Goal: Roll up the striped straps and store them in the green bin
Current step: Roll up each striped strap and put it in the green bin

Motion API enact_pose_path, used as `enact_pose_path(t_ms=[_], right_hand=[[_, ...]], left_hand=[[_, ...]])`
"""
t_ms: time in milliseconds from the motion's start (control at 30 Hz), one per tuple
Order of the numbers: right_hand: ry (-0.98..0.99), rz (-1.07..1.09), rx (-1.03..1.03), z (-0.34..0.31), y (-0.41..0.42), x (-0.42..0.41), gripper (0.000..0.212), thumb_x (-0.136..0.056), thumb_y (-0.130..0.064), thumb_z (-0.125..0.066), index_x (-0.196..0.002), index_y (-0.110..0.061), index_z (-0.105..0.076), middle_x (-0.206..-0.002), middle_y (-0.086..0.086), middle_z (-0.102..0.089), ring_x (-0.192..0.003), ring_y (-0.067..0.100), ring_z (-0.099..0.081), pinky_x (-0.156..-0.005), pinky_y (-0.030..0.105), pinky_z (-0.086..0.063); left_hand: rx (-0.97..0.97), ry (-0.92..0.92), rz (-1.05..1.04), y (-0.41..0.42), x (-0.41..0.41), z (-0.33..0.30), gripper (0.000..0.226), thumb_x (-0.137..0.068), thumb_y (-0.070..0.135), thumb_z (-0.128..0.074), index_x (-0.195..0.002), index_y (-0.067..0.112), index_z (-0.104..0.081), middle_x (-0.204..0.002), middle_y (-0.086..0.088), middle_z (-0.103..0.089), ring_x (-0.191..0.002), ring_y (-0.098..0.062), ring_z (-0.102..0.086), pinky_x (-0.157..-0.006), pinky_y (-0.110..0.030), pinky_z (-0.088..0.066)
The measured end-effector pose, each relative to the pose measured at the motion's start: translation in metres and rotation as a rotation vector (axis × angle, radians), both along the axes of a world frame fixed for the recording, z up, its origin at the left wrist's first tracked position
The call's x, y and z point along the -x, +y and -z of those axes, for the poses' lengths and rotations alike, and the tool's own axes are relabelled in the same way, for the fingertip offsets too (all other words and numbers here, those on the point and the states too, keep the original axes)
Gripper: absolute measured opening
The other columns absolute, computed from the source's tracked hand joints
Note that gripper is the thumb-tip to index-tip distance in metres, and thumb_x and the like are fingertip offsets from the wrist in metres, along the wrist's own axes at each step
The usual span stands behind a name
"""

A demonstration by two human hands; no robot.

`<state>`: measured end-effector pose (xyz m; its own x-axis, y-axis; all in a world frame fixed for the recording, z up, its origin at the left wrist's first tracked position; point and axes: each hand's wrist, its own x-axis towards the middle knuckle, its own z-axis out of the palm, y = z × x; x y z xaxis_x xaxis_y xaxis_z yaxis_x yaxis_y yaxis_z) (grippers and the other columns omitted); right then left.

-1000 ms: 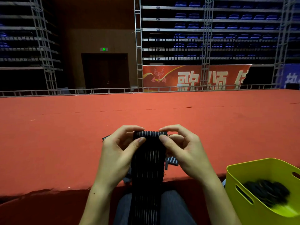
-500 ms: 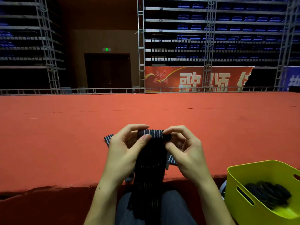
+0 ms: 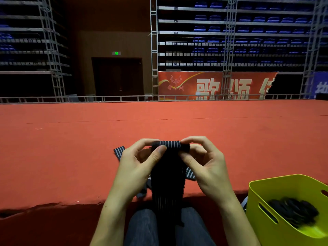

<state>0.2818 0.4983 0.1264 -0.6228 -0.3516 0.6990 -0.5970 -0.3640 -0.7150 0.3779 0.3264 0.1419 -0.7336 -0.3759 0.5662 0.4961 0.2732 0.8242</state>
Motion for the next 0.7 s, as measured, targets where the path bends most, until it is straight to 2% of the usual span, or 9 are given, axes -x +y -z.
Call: enact_pose_path(t_ms=[100, 167, 267, 333, 367, 433, 500, 600, 700], right_hand=[[0.014, 0.018, -0.019, 0.0, 0.0005, 0.0016, 0.025, -0.096, 0.006, -0.072, -0.107, -0.017, -0.071, -0.1, 0.007, -0.077, -0.096, 0.02, -0.073, -0.085, 0.036, -0.059], [0.021, 0.022, -0.028, 0.0005, -0.0002, 0.0025, 0.031, -0.094, 0.015, -0.069, -0.102, -0.015, -0.069, -0.105, 0.007, -0.076, -0.104, 0.023, -0.073, -0.09, 0.04, -0.059], [0.023, 0.02, -0.052, 0.002, -0.0003, 0.004, 0.032, -0.092, 0.017, -0.065, -0.103, -0.013, -0.066, -0.116, 0.008, -0.076, -0.111, 0.026, -0.073, -0.095, 0.047, -0.059], [-0.001, 0.016, -0.064, 0.0002, 0.0026, 0.0031, 0.035, -0.092, 0.009, -0.068, -0.11, -0.021, -0.064, -0.117, 0.007, -0.076, -0.106, 0.022, -0.074, -0.091, 0.044, -0.06], [-0.019, 0.012, -0.071, -0.0009, 0.0038, 0.0024, 0.035, -0.091, -0.001, -0.071, -0.115, -0.026, -0.064, -0.115, 0.007, -0.076, -0.104, 0.022, -0.074, -0.089, 0.043, -0.061], [-0.049, 0.02, -0.093, -0.0027, 0.0045, 0.0014, 0.033, -0.091, -0.022, -0.075, -0.121, -0.032, -0.065, -0.109, 0.007, -0.078, -0.1, 0.023, -0.076, -0.089, 0.049, -0.062], [-0.044, 0.046, -0.115, -0.0036, 0.0036, 0.0012, 0.029, -0.093, -0.034, -0.076, -0.121, -0.032, -0.069, -0.101, 0.01, -0.078, -0.097, 0.028, -0.076, -0.09, 0.059, -0.06], [-0.015, 0.031, -0.101, -0.0033, 0.0023, 0.0013, 0.025, -0.098, -0.031, -0.078, -0.121, -0.028, -0.07, -0.098, 0.014, -0.079, -0.098, 0.034, -0.076, -0.09, 0.061, -0.059], [-0.031, -0.003, -0.066, -0.0045, 0.0037, 0.0019, 0.028, -0.098, -0.02, -0.075, -0.125, -0.019, -0.067, -0.103, 0.012, -0.08, -0.1, 0.029, -0.078, -0.09, 0.052, -0.062]], left_hand=[[-0.003, -0.009, -0.003, 0.0021, 0.0001, 0.0, 0.02, -0.097, 0.031, -0.073, -0.109, 0.016, -0.08, -0.1, -0.006, -0.082, -0.095, -0.011, -0.077, -0.08, -0.021, -0.056], [-0.01, 0.003, 0.006, 0.0028, 0.0, -0.0003, 0.018, -0.098, 0.026, -0.073, -0.111, 0.016, -0.079, -0.101, -0.005, -0.083, -0.097, -0.012, -0.078, -0.08, -0.02, -0.056], [-0.032, 0.019, 0.037, 0.0036, -0.0001, -0.0014, 0.02, -0.096, 0.016, -0.076, -0.116, 0.014, -0.078, -0.106, -0.006, -0.083, -0.103, -0.015, -0.079, -0.083, -0.023, -0.059], [-0.02, 0.022, 0.047, 0.0033, -0.0006, -0.0018, 0.024, -0.095, 0.012, -0.076, -0.119, 0.014, -0.077, -0.108, -0.006, -0.083, -0.106, -0.017, -0.079, -0.085, -0.024, -0.06], [-0.013, 0.022, 0.052, 0.0029, -0.0013, -0.0018, 0.024, -0.096, 0.01, -0.076, -0.12, 0.014, -0.076, -0.109, -0.006, -0.083, -0.106, -0.017, -0.079, -0.086, -0.024, -0.06], [0.004, 0.027, 0.052, 0.0018, -0.0026, -0.0017, 0.025, -0.096, 0.004, -0.075, -0.119, 0.014, -0.076, -0.108, -0.006, -0.083, -0.106, -0.018, -0.079, -0.086, -0.024, -0.06], [0.021, 0.032, 0.049, 0.001, -0.0032, -0.0011, 0.025, -0.096, 0.002, -0.075, -0.118, 0.014, -0.076, -0.108, -0.006, -0.082, -0.106, -0.019, -0.079, -0.087, -0.025, -0.06], [0.012, 0.039, 0.046, 0.0014, -0.003, -0.0014, 0.026, -0.096, 0.001, -0.076, -0.118, 0.014, -0.075, -0.108, -0.007, -0.082, -0.107, -0.018, -0.078, -0.087, -0.024, -0.059], [-0.029, 0.032, 0.04, 0.003, -0.0034, -0.0033, 0.031, -0.094, 0.006, -0.079, -0.122, 0.015, -0.074, -0.111, -0.004, -0.083, -0.108, -0.015, -0.078, -0.087, -0.021, -0.059]])
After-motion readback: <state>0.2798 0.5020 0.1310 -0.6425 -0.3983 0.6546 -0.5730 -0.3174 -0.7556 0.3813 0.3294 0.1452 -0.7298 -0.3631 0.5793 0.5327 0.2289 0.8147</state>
